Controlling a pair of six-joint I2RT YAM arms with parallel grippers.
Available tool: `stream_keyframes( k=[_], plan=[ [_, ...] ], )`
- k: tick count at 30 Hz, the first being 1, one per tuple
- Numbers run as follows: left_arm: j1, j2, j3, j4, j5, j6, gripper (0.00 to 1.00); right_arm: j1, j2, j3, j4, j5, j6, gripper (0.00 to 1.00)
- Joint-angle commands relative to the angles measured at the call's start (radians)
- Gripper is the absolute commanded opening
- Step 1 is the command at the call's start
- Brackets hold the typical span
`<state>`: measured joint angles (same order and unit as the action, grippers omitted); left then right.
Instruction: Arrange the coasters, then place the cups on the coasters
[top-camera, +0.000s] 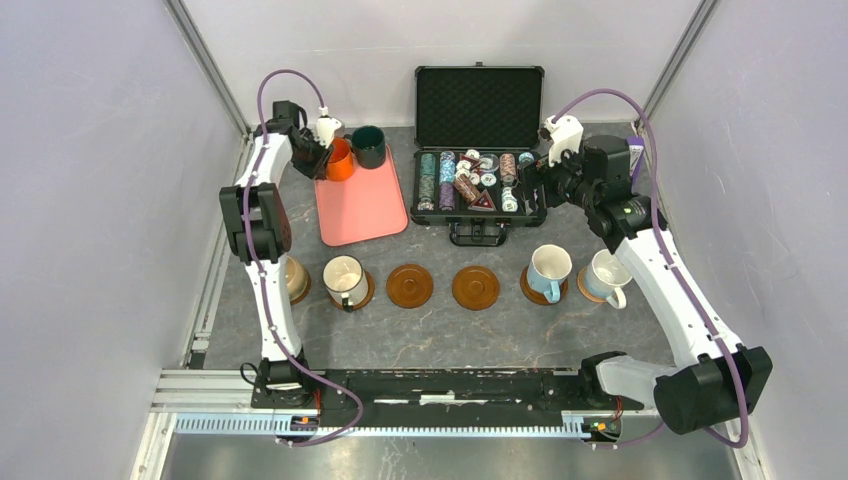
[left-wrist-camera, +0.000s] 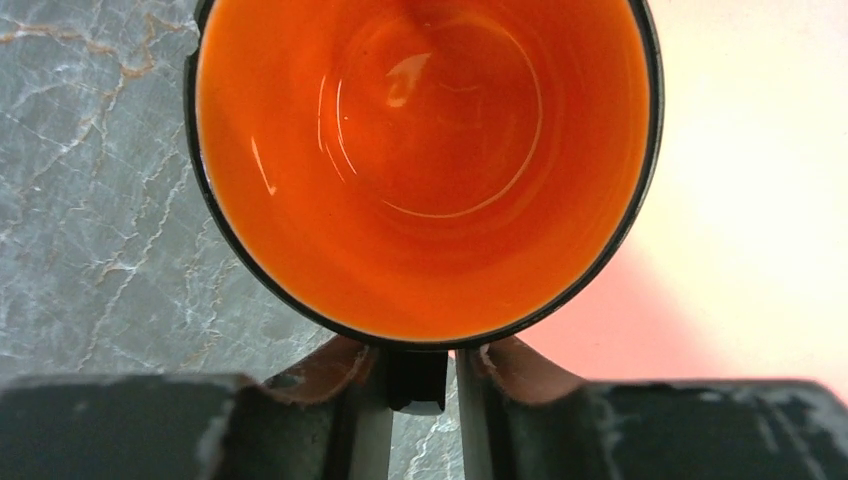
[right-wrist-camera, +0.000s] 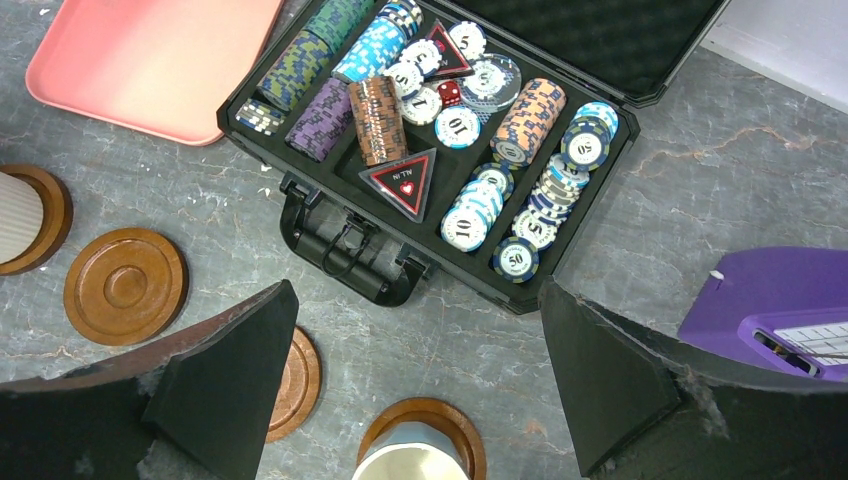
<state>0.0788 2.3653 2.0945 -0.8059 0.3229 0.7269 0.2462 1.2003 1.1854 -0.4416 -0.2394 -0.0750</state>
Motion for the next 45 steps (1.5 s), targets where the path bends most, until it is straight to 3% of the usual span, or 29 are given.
stream_keyframes(
  k=[1, 6, 16, 18, 24, 28, 33, 39, 45],
  plan=[
    [0.003, -0.042, -0.031, 0.037, 0.033, -0.064, 0.29, -0.005, -0.004, 0.04, 0.019, -0.005, 0.001, 0.98],
    [0.003, -0.122, -0.078, 0.027, 0.009, -0.157, 0.03, -0.008, -0.018, 0.026, 0.024, 0.008, -0.003, 0.98],
    [-0.039, -0.398, -0.182, 0.102, -0.109, -0.5, 0.02, -0.013, -0.052, -0.002, 0.03, 0.056, 0.007, 0.98],
    [-0.066, -0.443, -0.184, 0.098, -0.211, -0.591, 0.02, -0.015, -0.058, -0.004, 0.034, 0.09, 0.029, 0.98],
    [-0.243, -0.581, -0.272, 0.086, -0.513, -0.894, 0.02, -0.024, -0.06, 0.009, 0.036, 0.232, 0.1, 0.98],
    [-0.37, -0.704, -0.379, 0.097, -0.67, -1.003, 0.02, -0.05, -0.041, 0.052, 0.013, 0.286, 0.092, 0.98],
    [-0.553, -0.845, -0.514, 0.125, -0.765, -1.11, 0.02, -0.107, 0.01, 0.118, -0.014, 0.272, 0.105, 0.98],
    [-0.829, -0.881, -0.586, 0.092, -0.849, -1.256, 0.02, -0.133, 0.021, 0.097, 0.009, 0.246, 0.138, 0.98],
    [-0.959, -0.84, -0.576, 0.02, -0.785, -1.401, 0.02, -0.141, -0.026, 0.065, 0.028, 0.259, 0.158, 0.98]
  ],
)
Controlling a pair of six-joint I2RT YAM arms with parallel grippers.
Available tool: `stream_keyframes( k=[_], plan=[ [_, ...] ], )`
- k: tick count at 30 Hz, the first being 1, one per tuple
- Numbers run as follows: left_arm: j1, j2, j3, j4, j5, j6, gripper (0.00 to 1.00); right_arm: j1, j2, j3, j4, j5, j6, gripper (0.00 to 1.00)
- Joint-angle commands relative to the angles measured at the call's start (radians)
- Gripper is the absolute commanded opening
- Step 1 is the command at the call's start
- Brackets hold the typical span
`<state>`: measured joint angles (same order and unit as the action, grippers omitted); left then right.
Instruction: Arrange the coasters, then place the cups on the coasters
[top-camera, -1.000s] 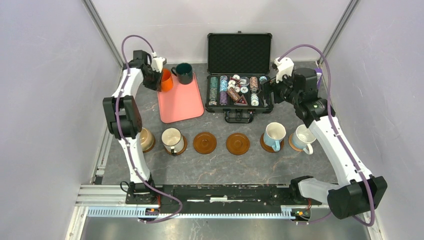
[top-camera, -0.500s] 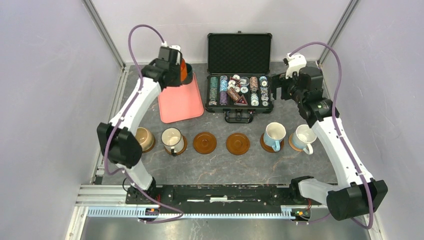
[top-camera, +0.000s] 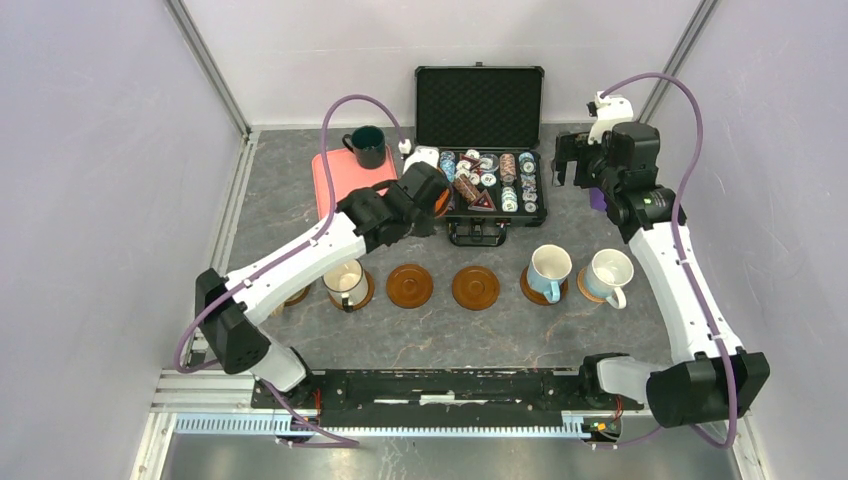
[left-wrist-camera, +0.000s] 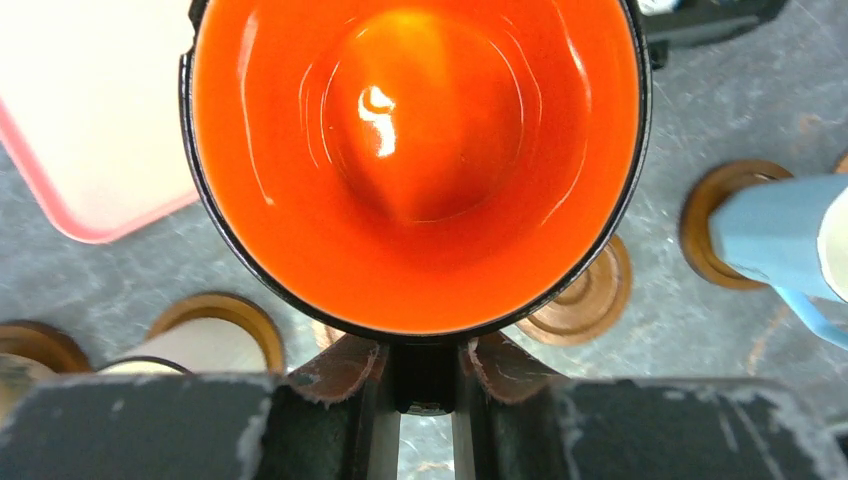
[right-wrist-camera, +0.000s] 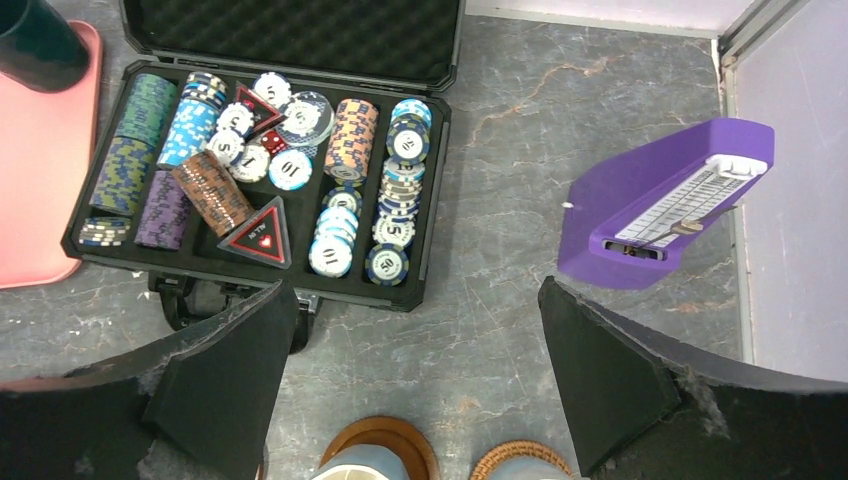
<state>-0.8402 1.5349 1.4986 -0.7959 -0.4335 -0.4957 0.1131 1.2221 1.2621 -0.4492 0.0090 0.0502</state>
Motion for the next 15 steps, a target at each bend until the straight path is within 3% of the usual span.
stream_keyframes(
  k=[1, 8, 15],
  plan=[
    [-0.063, 0.002, 0.019, 0.001, -0.009, -0.201, 0.02, -0.008, -0.057, -0.018, 0.04, 0.01, 0.043, 0.98],
    [-0.218, 0.072, -0.009, 0.008, 0.02, -0.242, 0.02, -0.028, -0.133, -0.068, 0.049, -0.006, 0.071, 0.98],
    [-0.28, 0.115, -0.062, 0.061, 0.065, -0.262, 0.03, -0.035, -0.188, -0.081, 0.035, -0.006, 0.075, 0.98]
  ],
)
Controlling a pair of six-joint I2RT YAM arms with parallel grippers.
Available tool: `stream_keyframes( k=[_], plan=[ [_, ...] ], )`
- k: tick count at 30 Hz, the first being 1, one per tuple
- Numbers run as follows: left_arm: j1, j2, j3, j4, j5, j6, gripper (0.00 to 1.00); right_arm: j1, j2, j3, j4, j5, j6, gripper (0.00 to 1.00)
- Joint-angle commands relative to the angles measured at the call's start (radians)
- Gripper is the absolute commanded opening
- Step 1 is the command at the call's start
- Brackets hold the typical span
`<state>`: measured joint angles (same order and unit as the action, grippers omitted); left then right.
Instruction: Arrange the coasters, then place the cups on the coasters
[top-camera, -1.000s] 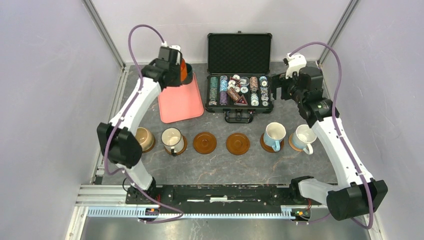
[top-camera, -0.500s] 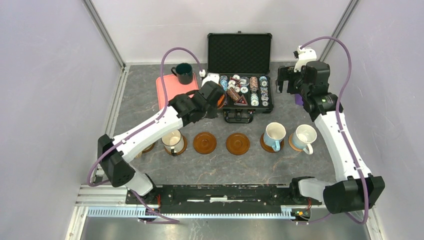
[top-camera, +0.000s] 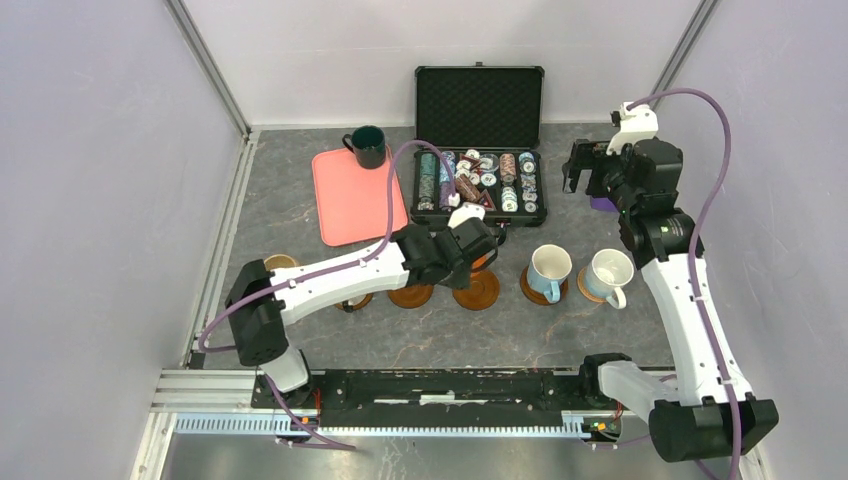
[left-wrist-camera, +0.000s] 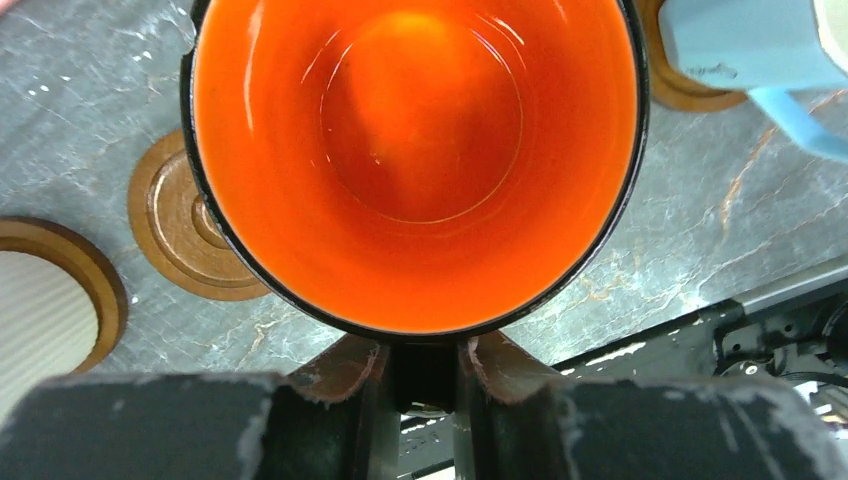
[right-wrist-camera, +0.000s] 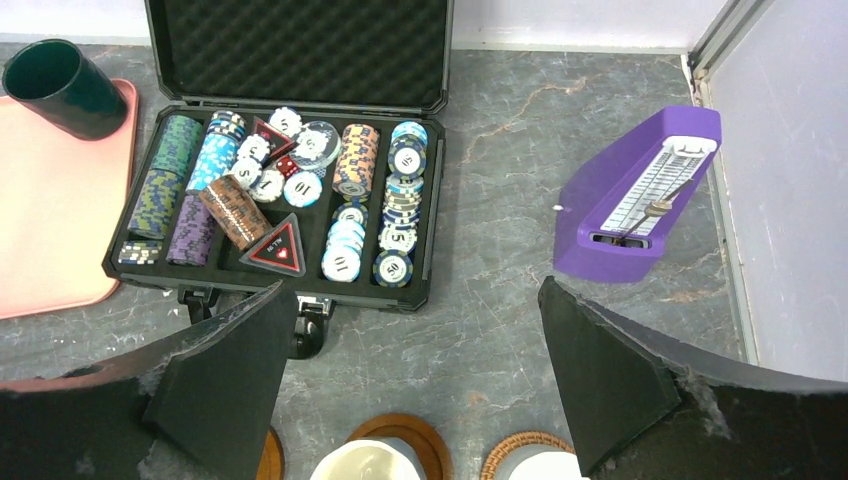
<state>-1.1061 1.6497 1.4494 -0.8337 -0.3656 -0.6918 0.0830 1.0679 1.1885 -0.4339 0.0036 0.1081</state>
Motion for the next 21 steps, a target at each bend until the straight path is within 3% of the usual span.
stream_keyframes(
  k=[1, 21],
  plan=[
    [-0.019, 0.009, -0.024, 0.117, 0.023, -0.065, 0.03, -0.006, -0.036, -0.006, 0.02, -0.021, 0.018, 0.98],
    [-0.082, 0.133, -0.103, 0.288, -0.015, -0.081, 0.05, -0.005, -0.031, -0.003, -0.008, -0.086, 0.015, 0.98]
  ],
)
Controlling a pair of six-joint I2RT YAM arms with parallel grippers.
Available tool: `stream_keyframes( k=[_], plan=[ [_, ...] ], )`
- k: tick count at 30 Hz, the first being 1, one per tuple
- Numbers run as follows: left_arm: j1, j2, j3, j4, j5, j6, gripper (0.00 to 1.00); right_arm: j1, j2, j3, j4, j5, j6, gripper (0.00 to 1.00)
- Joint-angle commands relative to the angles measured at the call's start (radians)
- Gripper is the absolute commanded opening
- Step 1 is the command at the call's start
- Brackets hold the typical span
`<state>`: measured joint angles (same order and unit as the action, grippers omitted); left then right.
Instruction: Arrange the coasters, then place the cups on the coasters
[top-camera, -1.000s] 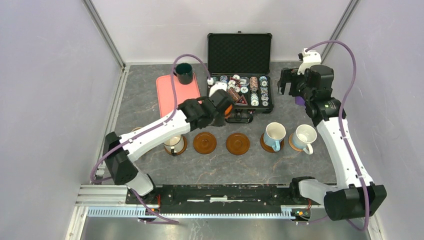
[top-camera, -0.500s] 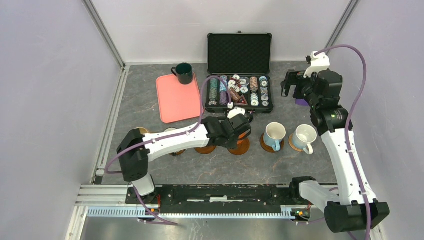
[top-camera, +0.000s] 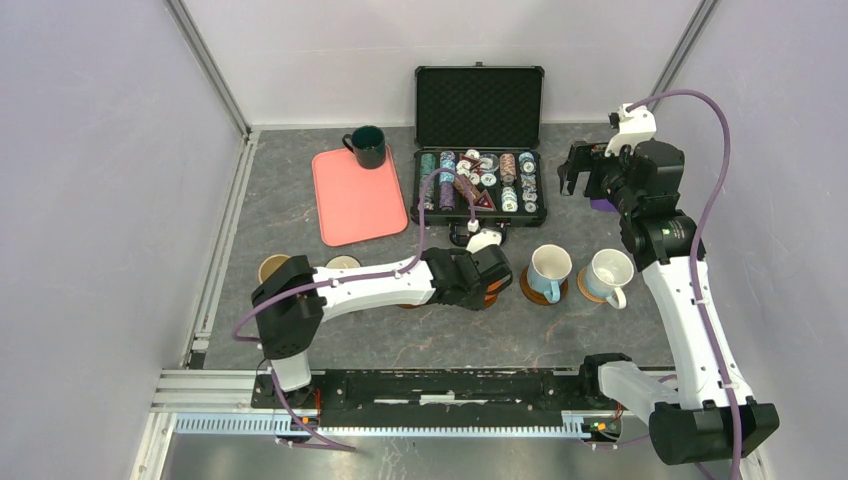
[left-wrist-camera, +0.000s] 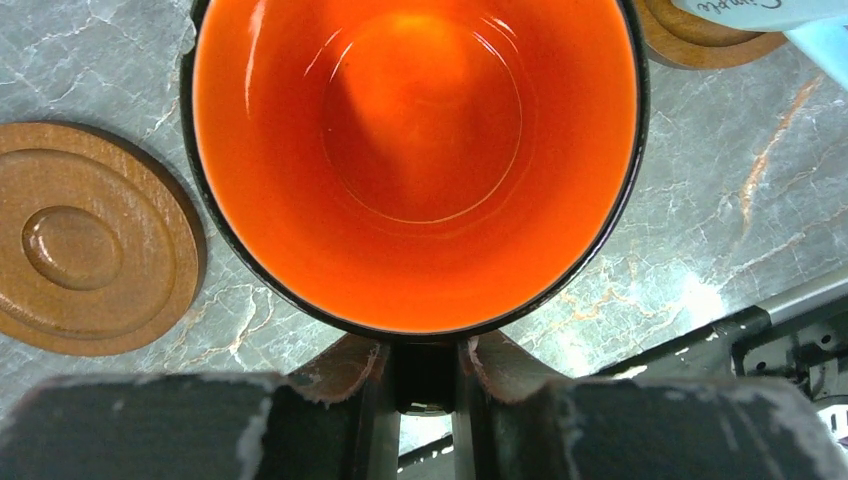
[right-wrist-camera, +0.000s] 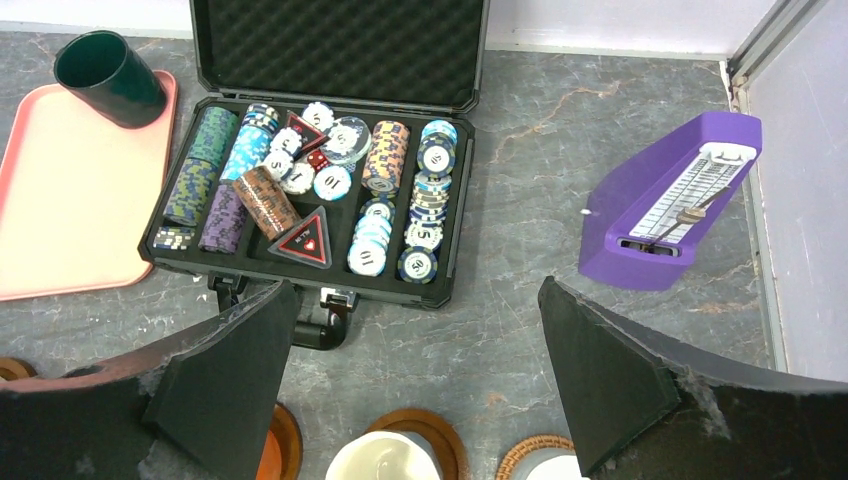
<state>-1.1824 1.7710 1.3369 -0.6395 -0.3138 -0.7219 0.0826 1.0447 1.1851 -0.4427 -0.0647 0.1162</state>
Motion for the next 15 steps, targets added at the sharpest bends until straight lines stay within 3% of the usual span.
stream_keyframes(
  k=[1, 11, 13, 15],
  plan=[
    [-0.005, 0.017, 0.01, 0.093, -0.072, -0.05, 0.05, -0.005, -0.008, -0.001, 0.0, -0.018, 0.007, 0.98],
    [-0.005, 0.044, -0.009, 0.091, -0.065, -0.068, 0.1, -0.005, -0.011, -0.014, 0.001, -0.023, 0.004, 0.98],
    [-0.005, 0.048, -0.012, 0.08, -0.068, -0.068, 0.17, -0.004, -0.013, -0.02, 0.001, -0.022, 0.006, 0.98],
    [-0.005, 0.052, -0.013, 0.066, -0.069, -0.071, 0.3, -0.005, -0.016, -0.026, 0.001, -0.024, 0.007, 0.98]
  ],
)
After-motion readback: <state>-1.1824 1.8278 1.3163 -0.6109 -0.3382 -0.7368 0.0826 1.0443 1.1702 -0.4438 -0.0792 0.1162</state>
